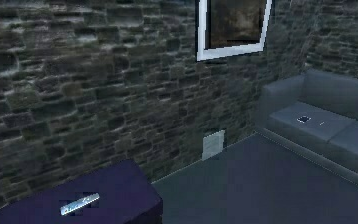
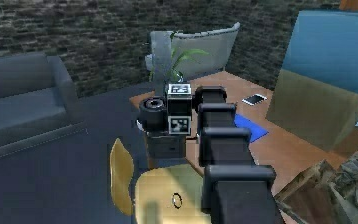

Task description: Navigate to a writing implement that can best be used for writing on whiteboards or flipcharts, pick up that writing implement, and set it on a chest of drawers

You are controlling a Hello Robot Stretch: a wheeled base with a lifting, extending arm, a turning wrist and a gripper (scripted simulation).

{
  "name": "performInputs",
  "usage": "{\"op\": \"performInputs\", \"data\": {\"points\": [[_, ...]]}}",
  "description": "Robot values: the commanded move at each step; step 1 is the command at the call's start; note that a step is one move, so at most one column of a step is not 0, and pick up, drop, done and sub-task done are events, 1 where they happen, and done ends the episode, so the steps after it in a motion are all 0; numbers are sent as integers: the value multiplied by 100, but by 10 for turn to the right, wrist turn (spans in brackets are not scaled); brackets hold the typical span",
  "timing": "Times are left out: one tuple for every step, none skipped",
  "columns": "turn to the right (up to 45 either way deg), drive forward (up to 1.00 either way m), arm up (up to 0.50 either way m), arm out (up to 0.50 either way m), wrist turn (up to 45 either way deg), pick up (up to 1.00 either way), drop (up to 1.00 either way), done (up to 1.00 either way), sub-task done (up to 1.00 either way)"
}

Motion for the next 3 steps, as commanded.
{"op": "performInputs", "data": {"points": [[0, 0, 0, 0, -450, 0, 0, 0, 0], [0, 0, 0, 0, -450, 0, 0, 0, 0], [0, 0, 0, 0, -330, 0, 0, 0, 0]]}}
